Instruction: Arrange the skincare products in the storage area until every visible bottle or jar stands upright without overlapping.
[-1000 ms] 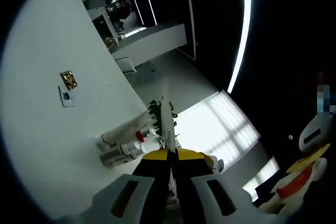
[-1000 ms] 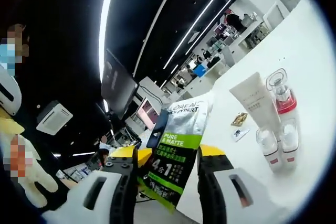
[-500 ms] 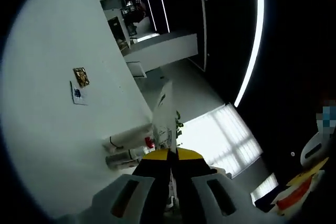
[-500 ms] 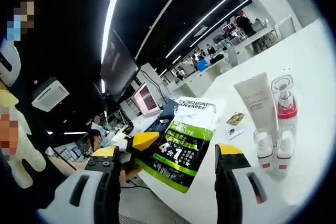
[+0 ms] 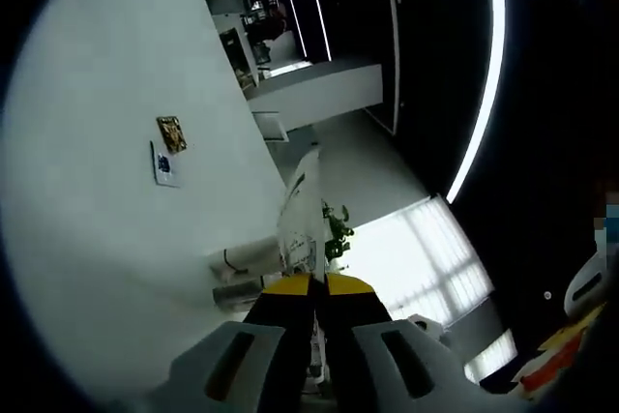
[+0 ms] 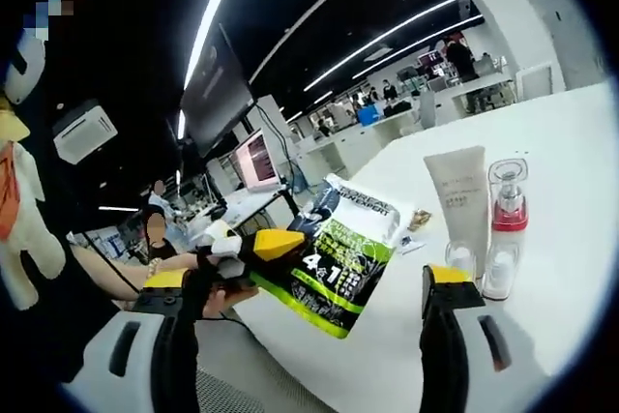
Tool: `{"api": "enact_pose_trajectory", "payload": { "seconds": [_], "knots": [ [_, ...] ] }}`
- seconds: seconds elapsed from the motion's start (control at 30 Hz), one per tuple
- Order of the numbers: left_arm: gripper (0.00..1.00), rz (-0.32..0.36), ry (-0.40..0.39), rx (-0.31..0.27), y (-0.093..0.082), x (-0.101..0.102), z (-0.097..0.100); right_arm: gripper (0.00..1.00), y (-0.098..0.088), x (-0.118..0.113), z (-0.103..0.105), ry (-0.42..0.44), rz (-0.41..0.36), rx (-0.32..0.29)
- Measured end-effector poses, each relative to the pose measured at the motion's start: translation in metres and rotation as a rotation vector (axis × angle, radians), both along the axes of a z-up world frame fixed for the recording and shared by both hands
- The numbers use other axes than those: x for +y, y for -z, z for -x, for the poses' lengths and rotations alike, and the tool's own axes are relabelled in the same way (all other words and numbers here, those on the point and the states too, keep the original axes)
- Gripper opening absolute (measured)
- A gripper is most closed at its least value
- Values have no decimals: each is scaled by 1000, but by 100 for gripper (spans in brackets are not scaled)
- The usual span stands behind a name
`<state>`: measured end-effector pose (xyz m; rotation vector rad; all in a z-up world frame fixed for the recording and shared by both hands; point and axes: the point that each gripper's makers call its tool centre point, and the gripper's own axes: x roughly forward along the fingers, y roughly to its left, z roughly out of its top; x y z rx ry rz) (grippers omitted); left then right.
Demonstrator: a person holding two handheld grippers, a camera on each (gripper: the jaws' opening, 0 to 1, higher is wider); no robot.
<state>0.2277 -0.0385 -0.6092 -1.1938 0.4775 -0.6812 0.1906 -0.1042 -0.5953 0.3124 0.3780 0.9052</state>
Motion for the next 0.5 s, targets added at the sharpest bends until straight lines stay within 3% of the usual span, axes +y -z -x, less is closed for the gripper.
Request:
{"api": "enact_pose_trajectory", "payload": {
  "seconds": [0.5],
  "knots": [
    [0,-47,20,61,38,-5,-17,100,22,-41,-7,104,165,3]
  ]
}}
